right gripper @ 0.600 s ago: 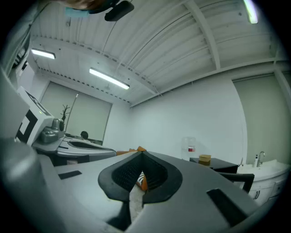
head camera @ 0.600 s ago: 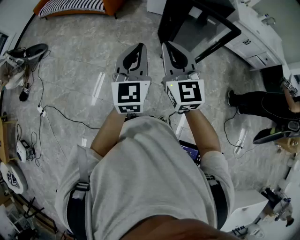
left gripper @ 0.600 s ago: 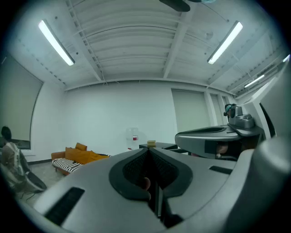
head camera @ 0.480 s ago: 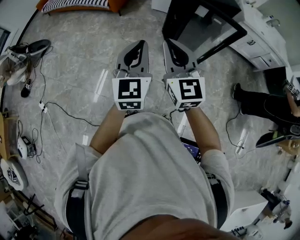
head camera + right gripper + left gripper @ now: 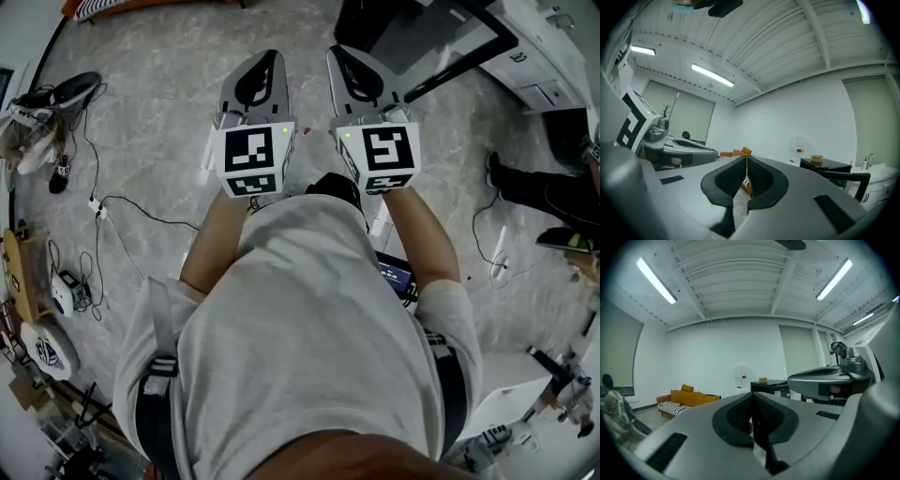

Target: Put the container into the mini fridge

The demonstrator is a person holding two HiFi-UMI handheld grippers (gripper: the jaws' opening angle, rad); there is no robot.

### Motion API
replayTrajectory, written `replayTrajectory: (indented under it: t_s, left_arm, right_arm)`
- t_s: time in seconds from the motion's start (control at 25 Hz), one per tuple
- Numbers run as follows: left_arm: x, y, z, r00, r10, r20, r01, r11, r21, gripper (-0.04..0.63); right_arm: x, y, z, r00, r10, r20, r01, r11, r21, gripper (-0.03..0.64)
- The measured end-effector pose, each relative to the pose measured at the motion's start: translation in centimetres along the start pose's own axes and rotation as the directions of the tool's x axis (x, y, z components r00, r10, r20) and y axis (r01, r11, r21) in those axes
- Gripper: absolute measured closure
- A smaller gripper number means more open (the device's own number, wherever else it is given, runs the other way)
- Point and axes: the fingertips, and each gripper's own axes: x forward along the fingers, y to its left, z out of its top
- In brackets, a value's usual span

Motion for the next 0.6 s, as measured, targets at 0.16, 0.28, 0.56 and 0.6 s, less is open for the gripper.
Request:
replayTrajectory:
  t_s: [0.16, 0.28, 0.56, 0.6]
  left_arm:
    - [1.6, 0.1, -1.1, 1.0, -0.002, -0.021, 0.001, 0.999, -0.043, 0.583]
    - [3.7, -0.6, -2.1, 0.998, 0.008, -0.056, -0.011, 0.998, -0.058, 0.583]
    - [12.9, 3.7, -5.7, 0.99, 0.033, -0.137, -0.042, 0.997, -0.064, 0.583]
    - [14.4, 4.3, -5.4, 0.989, 0.042, -0.142, -0.051, 0.997, -0.057, 0.583]
  right_arm:
    - [0.6, -0.8, -1.0, 0.998, 0.016, -0.054, -0.018, 0.999, -0.039, 0.577]
    - [1.4, -2.9, -2.3, 0.995, 0.039, -0.087, -0.042, 0.999, -0.031, 0.577]
    - [11.8, -7.4, -5.8, 0.991, 0.085, -0.104, -0.087, 0.996, -0.011, 0.577]
    - [13.2, -8.3, -5.6, 0.99, 0.098, -0.105, -0.1, 0.995, -0.01, 0.577]
